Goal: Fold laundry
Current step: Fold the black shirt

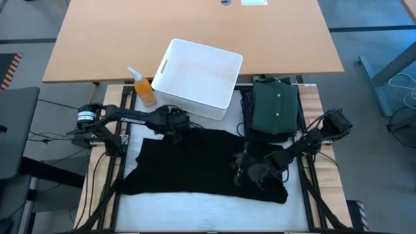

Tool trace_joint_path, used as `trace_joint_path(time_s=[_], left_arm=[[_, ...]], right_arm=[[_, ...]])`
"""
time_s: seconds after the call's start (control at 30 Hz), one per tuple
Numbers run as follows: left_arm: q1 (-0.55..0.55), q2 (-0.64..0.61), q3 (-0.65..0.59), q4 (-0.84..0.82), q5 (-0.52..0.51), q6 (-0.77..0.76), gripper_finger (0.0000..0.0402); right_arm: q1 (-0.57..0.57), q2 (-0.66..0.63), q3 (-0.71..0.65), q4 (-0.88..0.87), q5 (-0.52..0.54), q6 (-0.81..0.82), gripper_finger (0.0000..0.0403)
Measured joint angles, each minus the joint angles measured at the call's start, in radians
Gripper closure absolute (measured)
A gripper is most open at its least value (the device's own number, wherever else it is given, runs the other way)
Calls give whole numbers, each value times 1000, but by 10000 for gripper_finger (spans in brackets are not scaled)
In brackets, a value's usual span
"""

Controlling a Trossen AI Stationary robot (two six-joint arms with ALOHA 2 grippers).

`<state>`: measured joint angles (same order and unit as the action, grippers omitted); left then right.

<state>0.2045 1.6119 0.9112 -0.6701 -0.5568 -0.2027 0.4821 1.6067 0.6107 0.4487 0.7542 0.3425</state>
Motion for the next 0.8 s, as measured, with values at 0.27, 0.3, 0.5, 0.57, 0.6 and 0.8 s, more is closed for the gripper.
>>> trace_joint_path(time_s=[0.27, 0.3, 0.5, 0.57, 0.6, 0.8], left_arm=[[59, 0, 0, -2, -5, 63, 288], [66, 0, 0, -7, 1, 64, 288], [82, 0, -18, -27, 53, 77, 288], [82, 0, -47, -27, 54, 89, 288], [82, 0, -67, -27, 55, 92, 288], [88, -7, -199, -24, 17, 63, 288]], right_arm=[[-80, 177, 115, 116, -362, -110, 269], [-94, 216, 146, 110, -366, -115, 269], [-118, 384, 338, 32, -398, -194, 284], [-116, 390, 379, -35, -437, -186, 293], [-113, 385, 390, -84, -453, -163, 297], [-48, 321, 400, -436, -476, 4, 315]])
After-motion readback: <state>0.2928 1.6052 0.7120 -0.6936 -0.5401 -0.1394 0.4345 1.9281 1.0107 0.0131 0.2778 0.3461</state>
